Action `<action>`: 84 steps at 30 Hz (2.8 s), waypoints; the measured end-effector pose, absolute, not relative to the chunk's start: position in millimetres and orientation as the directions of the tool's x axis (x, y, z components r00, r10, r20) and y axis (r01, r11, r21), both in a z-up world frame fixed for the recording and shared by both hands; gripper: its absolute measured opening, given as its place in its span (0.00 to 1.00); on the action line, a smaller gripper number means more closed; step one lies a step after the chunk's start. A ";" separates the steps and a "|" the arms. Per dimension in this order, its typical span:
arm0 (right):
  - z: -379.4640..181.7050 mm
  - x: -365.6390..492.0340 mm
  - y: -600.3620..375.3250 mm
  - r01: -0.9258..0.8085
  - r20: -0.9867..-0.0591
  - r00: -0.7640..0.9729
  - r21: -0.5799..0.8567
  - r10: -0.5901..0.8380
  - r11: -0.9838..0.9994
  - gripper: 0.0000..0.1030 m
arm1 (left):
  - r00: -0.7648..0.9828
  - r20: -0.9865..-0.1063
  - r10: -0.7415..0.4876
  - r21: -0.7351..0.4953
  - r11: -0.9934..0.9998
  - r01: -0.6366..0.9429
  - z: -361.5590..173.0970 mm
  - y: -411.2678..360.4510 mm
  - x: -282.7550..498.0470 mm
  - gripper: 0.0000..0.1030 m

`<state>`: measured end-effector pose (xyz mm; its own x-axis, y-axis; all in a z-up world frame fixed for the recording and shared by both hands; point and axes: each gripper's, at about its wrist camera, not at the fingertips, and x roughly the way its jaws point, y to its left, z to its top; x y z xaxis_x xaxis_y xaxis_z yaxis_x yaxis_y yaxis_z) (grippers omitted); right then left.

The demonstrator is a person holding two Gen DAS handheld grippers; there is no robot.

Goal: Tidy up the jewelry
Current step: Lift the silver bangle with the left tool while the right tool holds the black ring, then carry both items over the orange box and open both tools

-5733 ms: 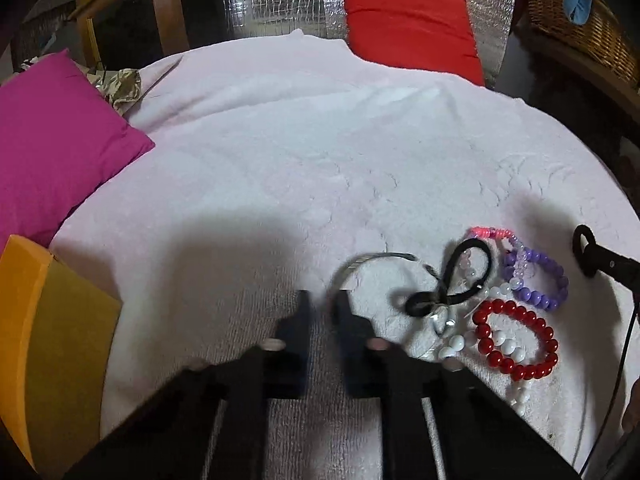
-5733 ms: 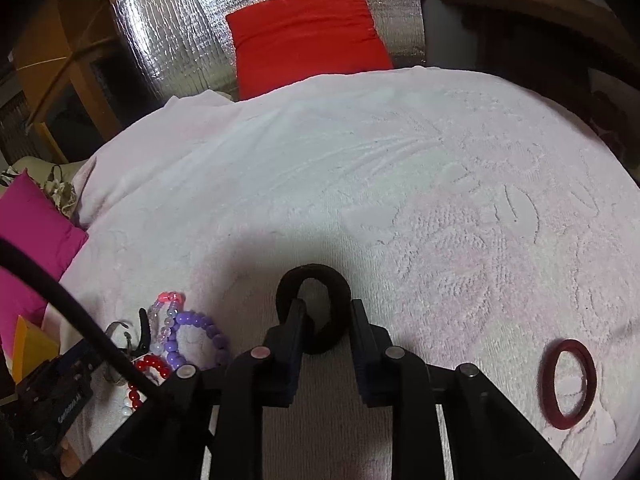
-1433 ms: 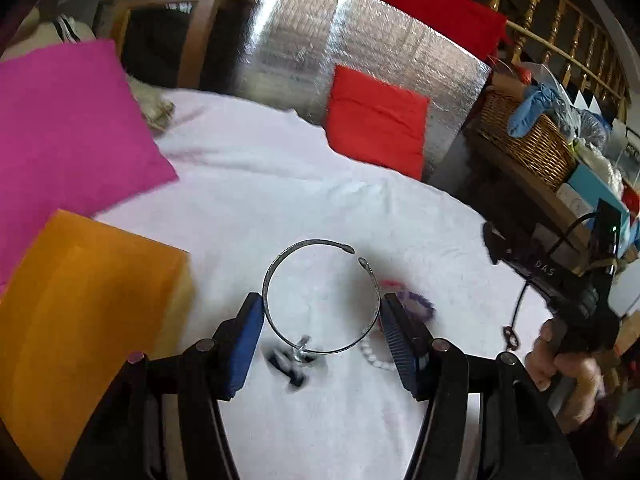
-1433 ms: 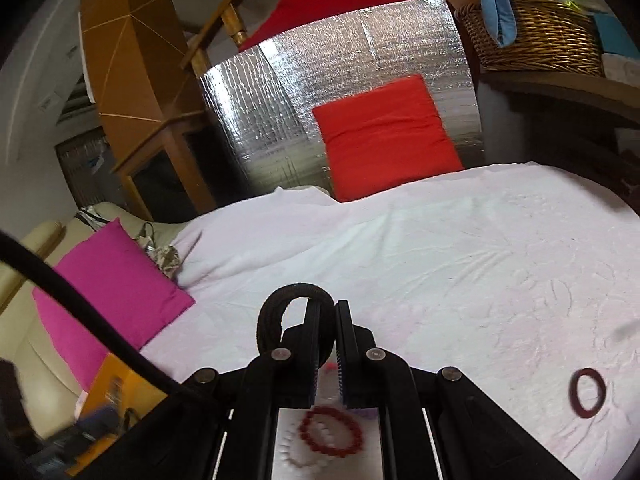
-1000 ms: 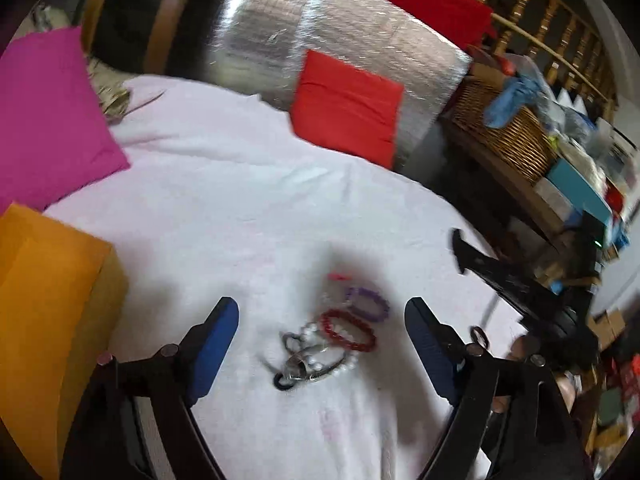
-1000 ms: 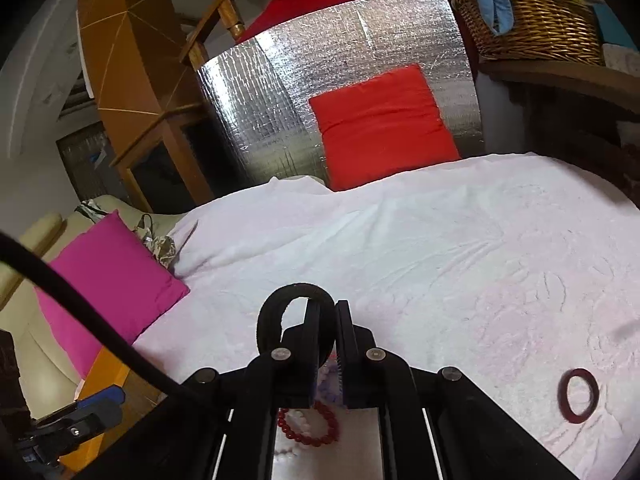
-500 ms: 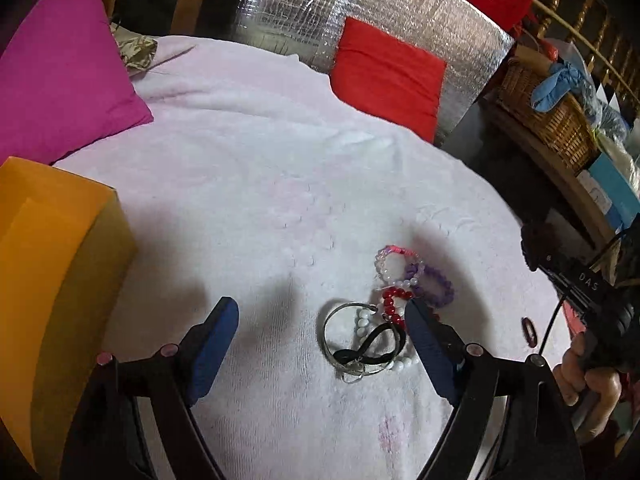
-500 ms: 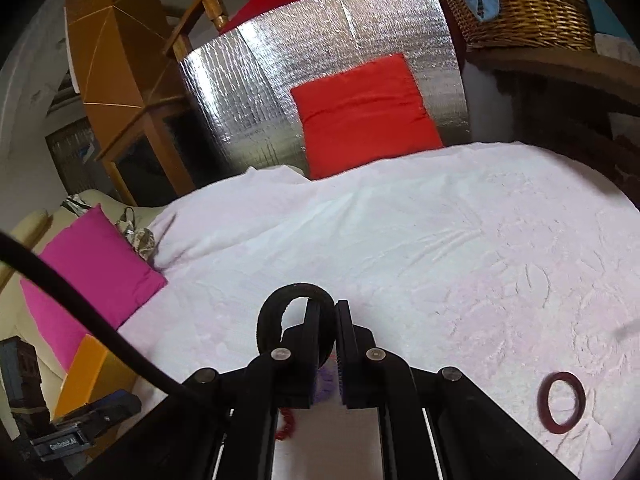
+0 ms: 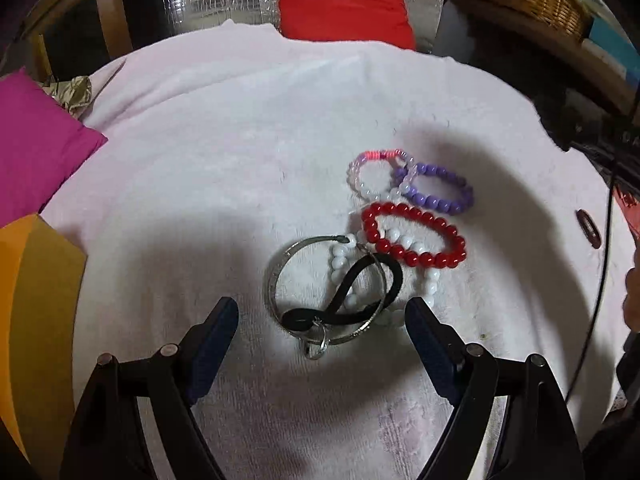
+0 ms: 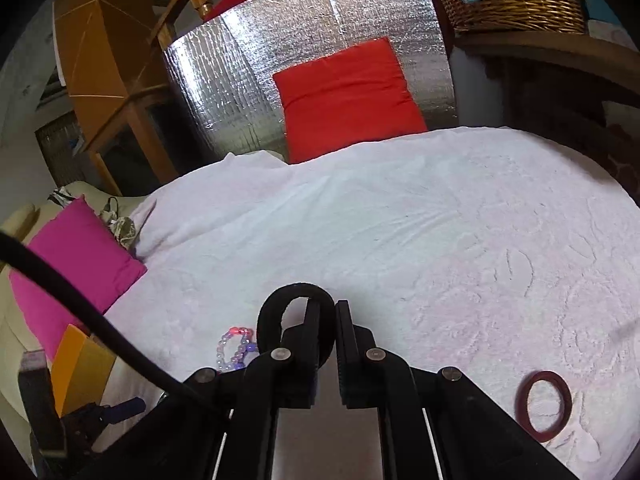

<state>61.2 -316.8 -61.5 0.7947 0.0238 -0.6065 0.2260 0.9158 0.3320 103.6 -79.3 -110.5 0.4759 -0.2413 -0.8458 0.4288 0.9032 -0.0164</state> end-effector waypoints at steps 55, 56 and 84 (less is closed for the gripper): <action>-32.2 64.2 -222.1 0.008 -0.546 0.821 0.308 0.169 0.951 0.08 | 0.719 -0.453 -0.527 -0.140 0.838 0.527 36.3 20.6 25.2 0.60; -30.9 64.4 -220.6 0.003 -0.543 0.821 0.313 0.176 0.950 0.08 | 0.729 -0.445 -0.520 -0.141 0.845 0.517 40.9 24.9 22.3 0.60; -57.8 67.6 62.1 -0.421 -0.565 0.520 0.483 0.641 0.768 0.28 | 0.713 -0.701 0.006 0.048 0.998 0.040 0.9 233.0 -34.4 0.62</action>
